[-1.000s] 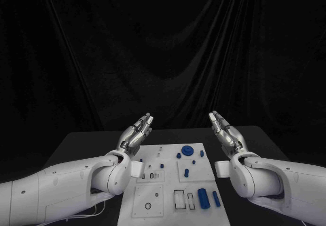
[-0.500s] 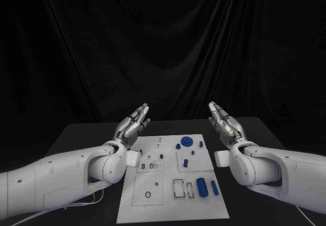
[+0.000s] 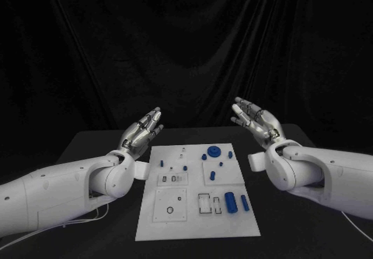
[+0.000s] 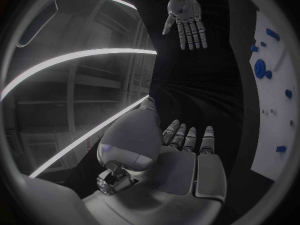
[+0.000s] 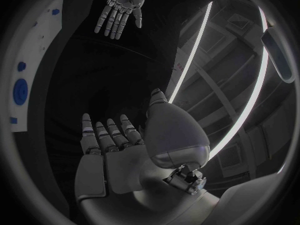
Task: Assemble the parts on the task board
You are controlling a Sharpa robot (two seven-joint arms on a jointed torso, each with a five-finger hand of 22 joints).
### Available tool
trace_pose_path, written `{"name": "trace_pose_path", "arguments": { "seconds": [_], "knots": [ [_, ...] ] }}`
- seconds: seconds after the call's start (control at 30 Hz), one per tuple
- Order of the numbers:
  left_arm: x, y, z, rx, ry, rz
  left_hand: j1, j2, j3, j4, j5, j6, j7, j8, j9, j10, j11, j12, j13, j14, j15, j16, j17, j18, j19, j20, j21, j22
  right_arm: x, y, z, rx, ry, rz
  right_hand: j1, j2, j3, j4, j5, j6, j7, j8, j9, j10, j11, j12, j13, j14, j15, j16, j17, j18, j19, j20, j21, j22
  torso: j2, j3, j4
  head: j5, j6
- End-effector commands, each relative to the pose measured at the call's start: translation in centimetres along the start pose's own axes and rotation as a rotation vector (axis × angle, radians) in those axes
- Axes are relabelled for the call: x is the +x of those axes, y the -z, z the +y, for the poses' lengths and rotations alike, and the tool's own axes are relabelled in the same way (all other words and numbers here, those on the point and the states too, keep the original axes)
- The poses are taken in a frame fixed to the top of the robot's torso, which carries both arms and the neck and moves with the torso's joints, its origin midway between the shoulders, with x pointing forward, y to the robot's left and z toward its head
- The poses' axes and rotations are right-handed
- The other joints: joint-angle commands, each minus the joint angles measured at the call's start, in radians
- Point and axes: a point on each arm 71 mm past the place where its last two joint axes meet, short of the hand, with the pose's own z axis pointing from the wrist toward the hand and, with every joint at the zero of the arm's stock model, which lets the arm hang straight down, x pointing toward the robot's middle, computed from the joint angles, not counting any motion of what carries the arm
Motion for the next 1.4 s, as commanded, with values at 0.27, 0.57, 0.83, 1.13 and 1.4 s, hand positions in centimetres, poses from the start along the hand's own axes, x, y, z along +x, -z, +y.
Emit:
{"name": "trace_pose_path", "arguments": {
  "seconds": [0.27, 0.57, 0.83, 1.13, 1.4],
  "knots": [
    [-1.1, 2.4, -3.1, 0.277, -0.024, 0.089, 0.077, -0.009, 0.023, 0.001, 0.090, 0.064, 0.032, 0.015, 0.007, 0.006, 0.015, 0.032, 0.004, 0.013, 0.062, 0.041, 0.010, 0.019, 0.030, 0.059, 0.026, 0.029, 0.4, -3.8, 4.4, -0.054, 0.186, 0.207, 0.179, -0.009, 0.008, -0.051, 0.078, 0.335, 0.048, 0.108, 0.043, 0.426, 0.020, 0.236, 0.017, 0.705, -0.064, 0.173, 0.087, 0.036, 0.536, -0.014, 0.183, 0.050, 0.005, 0.0008, -0.0023, 0.004, -0.056],
    [-1.4, 4.0, -4.1, 0.287, -0.018, 0.090, 0.113, -0.016, 0.029, 0.001, 0.131, 0.108, 0.041, 0.020, 0.011, 0.010, 0.006, 0.048, 0.006, 0.038, 0.093, 0.090, 0.020, 0.019, 0.065, 0.085, 0.052, 0.050, 2.6, -6.0, 6.6, -0.203, 0.911, 0.444, 0.231, -0.019, 0.020, -0.084, -0.040, 0.348, -0.006, 0.059, 0.029, 0.623, -0.070, 0.148, 0.018, 1.206, -0.225, 0.452, 0.249, 0.036, 0.980, -0.182, 0.384, 0.136, 0.025, -0.0030, 0.0042, -0.001, -0.069],
    [-1.7, 3.9, -5.1, 0.298, -0.025, 0.093, 0.136, -0.016, 0.037, 0.002, 0.170, 0.117, 0.047, 0.019, 0.011, 0.013, 0.012, 0.057, 0.007, 0.059, 0.126, 0.120, 0.023, 0.013, 0.070, 0.100, 0.057, 0.050, 4.8, -7.0, 5.8, -0.236, 1.435, 0.629, 0.263, -0.093, 0.143, -0.122, -0.039, 0.503, -0.067, 0.042, 0.046, 0.767, -0.119, -0.038, 0.020, 1.292, -0.280, 0.843, 0.605, 0.019, 1.048, -0.238, 0.697, 0.426, 0.057, -0.0151, 0.0143, -0.020, -0.088],
    [-1.8, 3.6, -5.3, 0.299, -0.024, 0.108, 0.152, -0.017, 0.044, 0.001, 0.194, 0.129, 0.054, 0.021, 0.012, 0.015, 0.016, 0.059, 0.007, 0.063, 0.132, 0.125, 0.024, 0.012, 0.073, 0.102, 0.060, 0.051, 5.9, -8.2, 4.7, -0.234, 1.658, 0.691, 0.241, -0.153, 0.231, -0.118, -0.105, 0.558, -0.067, 0.015, 0.057, 0.797, -0.129, -0.106, 0.024, 1.304, -0.288, 0.973, 0.769, 0.000, 1.037, -0.243, 0.853, 0.627, 0.115, -0.0217, 0.0385, -0.052, -0.062],
    [-1.7, 3.4, -5.3, 0.299, -0.034, 0.138, 0.171, -0.016, 0.054, -0.001, 0.216, 0.132, 0.059, 0.021, 0.013, 0.014, 0.020, 0.055, 0.006, 0.064, 0.135, 0.126, 0.024, 0.010, 0.078, 0.103, 0.064, 0.053, 6.6, -8.5, 3.4, -0.250, 1.671, 0.720, 0.275, -0.154, 0.283, -0.147, -0.054, 0.590, -0.067, -0.003, 0.062, 0.844, -0.140, -0.138, 0.020, 1.313, -0.295, 1.048, 0.851, -0.016, 1.056, -0.249, 0.957, 0.767, 0.132, -0.0382, 0.0508, -0.059, -0.037]
  ]
}}
